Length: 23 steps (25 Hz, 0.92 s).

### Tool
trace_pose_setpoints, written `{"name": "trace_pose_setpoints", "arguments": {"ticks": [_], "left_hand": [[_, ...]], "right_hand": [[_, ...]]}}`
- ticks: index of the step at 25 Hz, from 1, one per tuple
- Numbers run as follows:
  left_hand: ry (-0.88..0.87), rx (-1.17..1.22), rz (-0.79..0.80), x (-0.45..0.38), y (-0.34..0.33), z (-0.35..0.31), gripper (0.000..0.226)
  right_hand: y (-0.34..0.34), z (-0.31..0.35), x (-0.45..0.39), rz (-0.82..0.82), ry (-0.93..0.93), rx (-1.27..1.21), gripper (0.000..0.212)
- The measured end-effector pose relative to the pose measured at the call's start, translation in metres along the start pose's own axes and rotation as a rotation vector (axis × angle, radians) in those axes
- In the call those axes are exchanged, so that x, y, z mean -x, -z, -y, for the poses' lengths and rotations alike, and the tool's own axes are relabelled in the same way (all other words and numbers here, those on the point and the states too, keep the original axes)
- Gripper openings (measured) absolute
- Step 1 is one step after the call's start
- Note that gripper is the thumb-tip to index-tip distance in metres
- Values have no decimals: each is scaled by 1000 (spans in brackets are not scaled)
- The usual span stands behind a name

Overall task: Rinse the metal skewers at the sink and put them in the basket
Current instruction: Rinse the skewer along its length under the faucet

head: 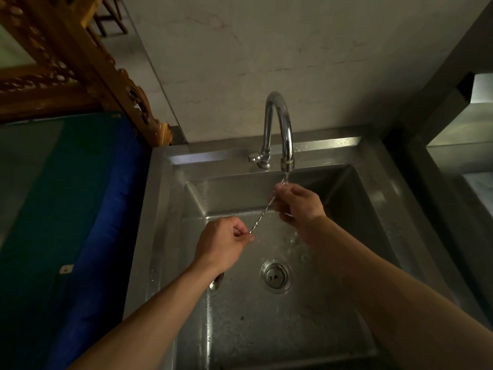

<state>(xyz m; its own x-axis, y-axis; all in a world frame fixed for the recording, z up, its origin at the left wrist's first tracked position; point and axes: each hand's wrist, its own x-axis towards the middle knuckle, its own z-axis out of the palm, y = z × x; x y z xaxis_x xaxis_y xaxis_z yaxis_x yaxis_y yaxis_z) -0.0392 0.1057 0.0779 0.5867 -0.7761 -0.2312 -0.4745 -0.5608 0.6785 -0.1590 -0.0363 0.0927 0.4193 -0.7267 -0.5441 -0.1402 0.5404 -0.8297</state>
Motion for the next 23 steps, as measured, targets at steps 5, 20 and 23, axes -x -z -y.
{"name": "trace_pose_setpoints", "arguments": {"ticks": [5,20,23], "left_hand": [[16,0,2,0,-1,0,18],[16,-46,-12,1,4,-12,21],[0,-46,-6,0,4,-14,22]], "right_hand": [[0,2,-1,-34,3,6,17],[4,3,-2,29,20,-17,11],[5,3,-3,33,18,-23,18]]}}
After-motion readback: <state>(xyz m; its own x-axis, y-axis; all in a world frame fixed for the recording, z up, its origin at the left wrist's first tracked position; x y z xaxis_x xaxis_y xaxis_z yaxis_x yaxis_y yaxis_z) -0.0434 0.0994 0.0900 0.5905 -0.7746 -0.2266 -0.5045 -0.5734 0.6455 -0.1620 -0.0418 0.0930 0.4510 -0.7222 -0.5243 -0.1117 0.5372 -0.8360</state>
